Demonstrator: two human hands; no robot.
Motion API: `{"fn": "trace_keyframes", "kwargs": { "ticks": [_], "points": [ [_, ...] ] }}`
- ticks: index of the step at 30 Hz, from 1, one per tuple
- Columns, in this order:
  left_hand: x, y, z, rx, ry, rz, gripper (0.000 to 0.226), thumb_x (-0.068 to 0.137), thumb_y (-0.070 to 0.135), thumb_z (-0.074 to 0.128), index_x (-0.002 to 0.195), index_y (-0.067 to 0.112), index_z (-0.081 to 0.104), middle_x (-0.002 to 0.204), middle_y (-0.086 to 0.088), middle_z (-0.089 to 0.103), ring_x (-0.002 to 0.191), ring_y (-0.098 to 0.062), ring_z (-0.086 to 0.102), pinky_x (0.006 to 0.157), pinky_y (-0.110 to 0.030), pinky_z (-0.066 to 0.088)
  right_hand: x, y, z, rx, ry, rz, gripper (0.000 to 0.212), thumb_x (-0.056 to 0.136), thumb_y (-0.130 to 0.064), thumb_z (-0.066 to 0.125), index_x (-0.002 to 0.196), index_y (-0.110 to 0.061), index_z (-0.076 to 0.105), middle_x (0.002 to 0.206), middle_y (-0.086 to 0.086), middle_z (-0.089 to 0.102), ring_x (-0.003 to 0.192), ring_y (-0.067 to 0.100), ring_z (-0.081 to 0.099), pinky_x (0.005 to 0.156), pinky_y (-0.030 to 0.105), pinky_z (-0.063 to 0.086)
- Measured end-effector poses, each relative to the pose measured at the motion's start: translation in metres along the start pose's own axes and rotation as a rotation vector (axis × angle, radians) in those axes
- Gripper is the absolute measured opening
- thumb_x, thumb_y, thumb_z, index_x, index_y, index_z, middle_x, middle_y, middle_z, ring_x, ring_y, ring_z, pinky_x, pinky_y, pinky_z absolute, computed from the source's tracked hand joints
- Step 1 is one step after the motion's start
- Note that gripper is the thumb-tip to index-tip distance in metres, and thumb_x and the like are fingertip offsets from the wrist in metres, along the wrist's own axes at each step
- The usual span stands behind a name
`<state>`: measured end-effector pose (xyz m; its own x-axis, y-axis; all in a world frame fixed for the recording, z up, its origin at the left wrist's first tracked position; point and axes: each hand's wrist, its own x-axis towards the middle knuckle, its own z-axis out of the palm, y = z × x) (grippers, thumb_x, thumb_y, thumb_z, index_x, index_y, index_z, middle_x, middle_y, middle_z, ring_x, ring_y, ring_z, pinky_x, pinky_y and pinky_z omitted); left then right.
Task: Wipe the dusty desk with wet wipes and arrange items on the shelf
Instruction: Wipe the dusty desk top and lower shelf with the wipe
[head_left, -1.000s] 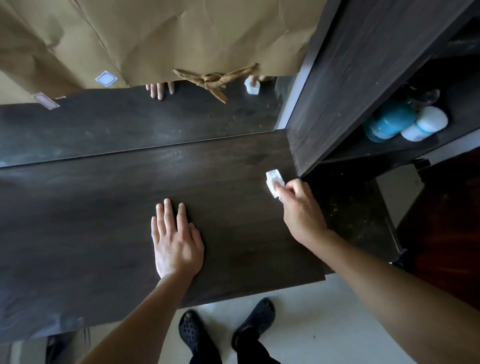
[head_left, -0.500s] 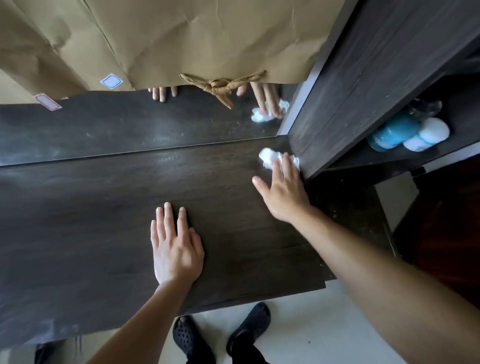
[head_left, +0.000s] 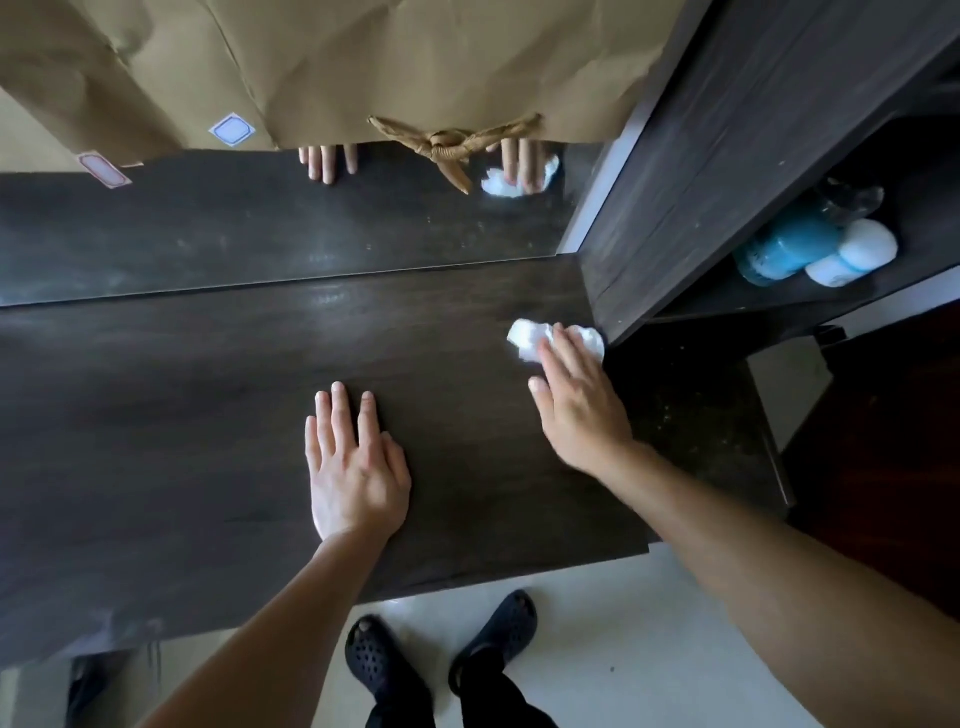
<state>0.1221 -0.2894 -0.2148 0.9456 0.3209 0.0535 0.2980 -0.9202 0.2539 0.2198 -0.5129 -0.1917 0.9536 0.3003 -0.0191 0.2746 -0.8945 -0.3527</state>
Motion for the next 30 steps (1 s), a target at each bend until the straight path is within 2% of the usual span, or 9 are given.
{"fn": "trace_keyframes", "kwargs": {
  "ticks": [2,6,8,12,16,19,24,28,30],
  "points": [
    [0.000,0.000,-0.001,0.000,-0.019,-0.005,0.054,0.090,0.026,0.029,0.135,0.002,0.046,0.149,-0.024,0.030,0.141,-0.039,0.021,0.116,-0.048,0.015,-0.058,-0.010,0.006,0.037,-0.070,-0.218,0.041,0.094,-0.015,0.046,0.133,-0.002,0.048,0.147,0.016,0.038,0.139,0.031,0.030,0.112,0.047,0.029],
    [0.000,0.001,-0.001,-0.004,-0.032,0.003,0.055,0.090,0.026,0.028,0.137,0.002,0.044,0.150,-0.024,0.029,0.141,-0.039,0.019,0.116,-0.048,0.014,-0.116,0.002,0.004,0.047,-0.255,-0.498,0.053,0.090,0.002,0.054,0.139,-0.017,0.043,0.153,0.000,0.031,0.144,0.016,0.019,0.115,0.036,0.026],
    [0.000,0.001,-0.001,-0.011,-0.020,0.007,0.054,0.090,0.025,0.031,0.136,0.002,0.044,0.149,-0.025,0.030,0.141,-0.040,0.020,0.117,-0.048,0.014,-0.098,0.022,0.000,0.055,-0.200,-0.381,0.044,0.092,0.001,0.050,0.133,-0.014,0.051,0.148,0.003,0.040,0.141,0.017,0.027,0.112,0.038,0.031],
    [0.000,-0.002,0.002,-0.023,-0.007,0.011,0.052,0.089,0.023,0.034,0.136,0.002,0.043,0.149,-0.025,0.029,0.141,-0.040,0.019,0.117,-0.048,0.013,-0.075,0.001,0.013,0.120,0.104,-0.060,0.031,0.093,-0.006,0.045,0.121,-0.004,0.060,0.135,0.012,0.054,0.131,0.029,0.043,0.109,0.041,0.035],
    [-0.002,-0.003,0.000,-0.043,-0.020,0.025,0.054,0.091,0.025,0.031,0.138,0.002,0.040,0.151,-0.025,0.026,0.142,-0.039,0.015,0.118,-0.047,0.010,-0.139,-0.049,0.045,0.136,0.050,-0.198,0.035,0.092,-0.005,0.052,0.126,-0.013,0.056,0.141,0.003,0.049,0.137,0.019,0.035,0.115,0.029,0.025],
    [-0.004,-0.003,-0.001,-0.051,-0.023,0.038,0.055,0.090,0.026,0.030,0.138,0.001,0.041,0.150,-0.026,0.027,0.141,-0.040,0.017,0.117,-0.048,0.011,-0.171,-0.030,0.037,0.151,0.073,-0.195,0.042,0.081,0.003,0.065,0.120,-0.013,0.062,0.136,0.001,0.055,0.131,0.018,0.044,0.106,0.032,0.039],
    [-0.022,0.002,-0.004,-0.060,-0.072,0.108,0.057,0.086,0.025,0.027,0.133,-0.002,0.046,0.146,-0.029,0.033,0.138,-0.045,0.024,0.114,-0.053,0.018,-0.189,0.018,0.010,0.139,0.246,0.061,0.041,0.074,0.015,0.059,0.105,-0.008,0.071,0.120,0.004,0.065,0.114,0.020,0.056,0.094,0.034,0.050],
    [-0.050,0.027,-0.004,-0.039,-0.131,0.211,0.056,0.082,0.022,0.029,0.128,-0.001,0.051,0.143,-0.029,0.038,0.135,-0.046,0.030,0.113,-0.054,0.023,-0.209,0.039,-0.007,0.140,0.225,0.219,0.052,0.069,0.020,0.056,0.107,-0.013,0.072,0.110,0.000,0.070,0.093,0.021,0.062,0.081,0.026,0.052],
    [-0.060,0.047,-0.003,-0.073,-0.164,0.275,0.051,0.079,0.017,0.037,0.124,0.000,0.055,0.141,-0.028,0.040,0.134,-0.046,0.032,0.112,-0.054,0.026,-0.228,0.055,-0.011,0.133,0.174,0.407,0.050,0.073,0.017,0.053,0.104,-0.016,0.073,0.104,-0.002,0.072,0.091,0.022,0.064,0.078,0.024,0.049]
  ]
}}
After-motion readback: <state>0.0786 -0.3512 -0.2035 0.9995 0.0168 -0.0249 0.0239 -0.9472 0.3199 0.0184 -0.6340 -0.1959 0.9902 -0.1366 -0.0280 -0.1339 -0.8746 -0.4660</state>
